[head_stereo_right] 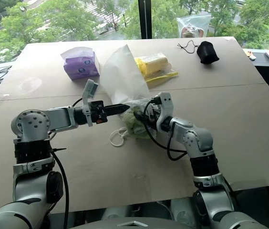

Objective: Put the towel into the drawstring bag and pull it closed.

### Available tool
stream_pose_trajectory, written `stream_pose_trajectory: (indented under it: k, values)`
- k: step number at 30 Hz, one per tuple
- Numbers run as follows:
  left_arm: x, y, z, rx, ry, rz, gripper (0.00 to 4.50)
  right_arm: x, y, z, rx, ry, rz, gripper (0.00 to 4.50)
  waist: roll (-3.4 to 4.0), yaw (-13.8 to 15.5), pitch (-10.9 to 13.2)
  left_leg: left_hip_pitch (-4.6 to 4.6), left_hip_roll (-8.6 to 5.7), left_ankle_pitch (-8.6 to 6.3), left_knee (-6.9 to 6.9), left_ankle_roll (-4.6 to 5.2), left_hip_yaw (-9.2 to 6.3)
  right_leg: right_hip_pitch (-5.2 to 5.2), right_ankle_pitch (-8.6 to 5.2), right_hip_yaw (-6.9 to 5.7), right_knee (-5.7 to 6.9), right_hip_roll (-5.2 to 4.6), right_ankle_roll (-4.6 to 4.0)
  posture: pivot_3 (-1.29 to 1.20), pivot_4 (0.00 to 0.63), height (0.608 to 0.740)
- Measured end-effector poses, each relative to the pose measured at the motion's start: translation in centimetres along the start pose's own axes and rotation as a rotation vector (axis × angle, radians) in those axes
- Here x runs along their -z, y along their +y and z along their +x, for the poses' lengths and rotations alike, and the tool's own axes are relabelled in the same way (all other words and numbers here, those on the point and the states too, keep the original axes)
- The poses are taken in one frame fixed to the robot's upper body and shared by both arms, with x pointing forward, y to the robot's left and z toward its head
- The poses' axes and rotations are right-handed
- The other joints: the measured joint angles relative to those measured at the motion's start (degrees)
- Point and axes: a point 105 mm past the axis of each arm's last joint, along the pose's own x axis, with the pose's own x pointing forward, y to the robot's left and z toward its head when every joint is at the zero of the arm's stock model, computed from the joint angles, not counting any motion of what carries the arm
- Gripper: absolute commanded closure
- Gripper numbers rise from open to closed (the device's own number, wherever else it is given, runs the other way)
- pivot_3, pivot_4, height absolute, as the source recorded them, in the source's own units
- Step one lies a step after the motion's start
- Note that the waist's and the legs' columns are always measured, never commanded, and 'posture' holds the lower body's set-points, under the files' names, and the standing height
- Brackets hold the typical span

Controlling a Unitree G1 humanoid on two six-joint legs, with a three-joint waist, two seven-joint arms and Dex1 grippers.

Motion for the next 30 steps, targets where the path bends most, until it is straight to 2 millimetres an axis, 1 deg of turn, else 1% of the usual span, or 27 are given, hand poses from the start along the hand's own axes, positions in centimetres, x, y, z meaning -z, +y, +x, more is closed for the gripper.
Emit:
stream_pose_trajectory:
  k: [3,8,10,13,15,16,20,22,25,26,28,29,30]
  values:
    - [-0.4,-0.4,0.3,0.013,-0.008,0.018,4.5,0.1,0.0,-0.1,0.012,0.017,-0.094,0.12,0.01,0.0,0.0,0.0,0.0,0.0,0.0,0.0,0.01,0.0,0.0,0.0,0.01,0.01,0.0,0.0,0.15,0.74]
    - [-0.5,-0.3,0.3,0.006,-0.013,0.02,4.5,-0.8,0.2,-1.7,0.01,-0.005,-0.197,0.12,-0.02,0.2,0.0,-0.05,0.0,0.08,-0.01,-0.14,0.0,-0.01,-0.01,-0.02,-0.06,0.02,0.02,0.0,0.15,0.74]
    - [-0.6,-0.2,0.4,-0.002,-0.021,0.022,4.5,-1.0,0.2,-2.2,0.014,-0.015,-0.208,0.12,-0.03,0.2,0.0,-0.05,0.0,0.08,-0.01,-0.14,0.0,-0.01,-0.01,-0.02,-0.07,0.03,0.02,0.0,0.15,0.74]
    - [-0.6,-0.1,0.6,-0.011,-0.028,0.021,4.5,-1.2,0.5,-2.8,-0.019,-0.041,-0.122,0.12,-0.06,0.3,0.1,-0.05,0.01,0.08,-0.01,-0.13,-0.01,-0.01,-0.01,-0.03,-0.07,0.04,0.02,0.0,0.15,0.74]
    - [-0.8,0.0,0.7,-0.02,-0.039,0.024,4.5,-1.4,1.0,-3.4,-0.085,-0.046,-0.008,0.12,-0.09,0.5,0.1,-0.06,0.01,0.07,-0.01,-0.11,-0.02,0.0,0.0,-0.04,-0.07,0.04,0.02,0.0,0.15,0.74]
    - [-0.9,-0.1,0.7,-0.021,-0.044,0.027,4.5,-1.4,1.0,-3.7,-0.097,-0.042,0.005,0.12,-0.09,0.6,0.1,-0.06,0.01,0.04,-0.01,-0.06,-0.01,0.0,0.0,-0.04,-0.08,0.03,0.02,0.0,0.15,0.74]
    - [-1.4,-0.2,0.7,-0.027,-0.06,0.038,4.5,-0.9,-0.3,-4.6,-0.046,0.011,-0.032,0.12,-0.08,1.0,0.1,-0.07,0.01,0.0,0.0,0.01,-0.01,0.0,-0.01,-0.07,-0.12,0.04,0.02,0.0,0.15,0.74]
    - [-1.5,-0.1,0.7,-0.029,-0.061,0.036,4.5,-0.6,0.0,-4.3,-0.052,0.025,-0.047,0.12,-0.09,1.0,0.1,-0.08,0.01,0.0,-0.01,0.01,-0.01,0.0,-0.01,-0.06,-0.12,0.06,0.02,0.0,0.15,0.74]
    - [-1.6,-0.2,0.8,-0.029,-0.06,0.038,4.5,0.3,0.5,-3.4,-0.032,0.063,-0.141,0.12,-0.09,0.9,0.1,-0.08,0.02,0.0,-0.01,0.0,0.0,-0.01,-0.01,-0.04,-0.12,0.11,0.03,0.0,0.15,0.74]
    - [-1.5,-0.2,0.8,-0.03,-0.059,0.038,4.5,0.9,0.4,-2.6,-0.001,0.074,-0.219,0.12,-0.09,0.8,0.1,-0.07,0.01,0.01,-0.01,-0.01,0.01,-0.02,-0.01,-0.04,-0.12,0.13,0.03,0.0,0.15,0.74]
    - [-1.3,0.0,0.8,-0.038,-0.047,0.039,4.5,1.5,0.4,-1.5,0.026,0.072,-0.28,0.12,-0.09,0.8,0.1,-0.07,0.01,0.1,0.0,-0.16,0.02,-0.02,-0.01,-0.03,-0.13,0.15,0.04,0.0,0.15,0.74]
    - [-1.0,0.3,0.8,-0.051,-0.037,0.039,4.5,1.7,0.7,-0.9,0.025,0.058,-0.299,0.64,-0.1,0.8,0.1,-0.07,0.01,0.13,0.0,-0.21,0.03,-0.02,-0.01,-0.01,-0.13,0.18,0.04,0.0,0.15,0.74]
    - [-0.6,0.6,0.7,-0.061,-0.022,0.037,4.5,1.6,1.1,-0.4,0.02,0.038,-0.311,0.96,-0.1,0.7,0.1,-0.07,0.01,0.14,0.0,-0.23,0.03,-0.02,-0.01,0.0,-0.13,0.19,0.04,0.0,0.15,0.74]
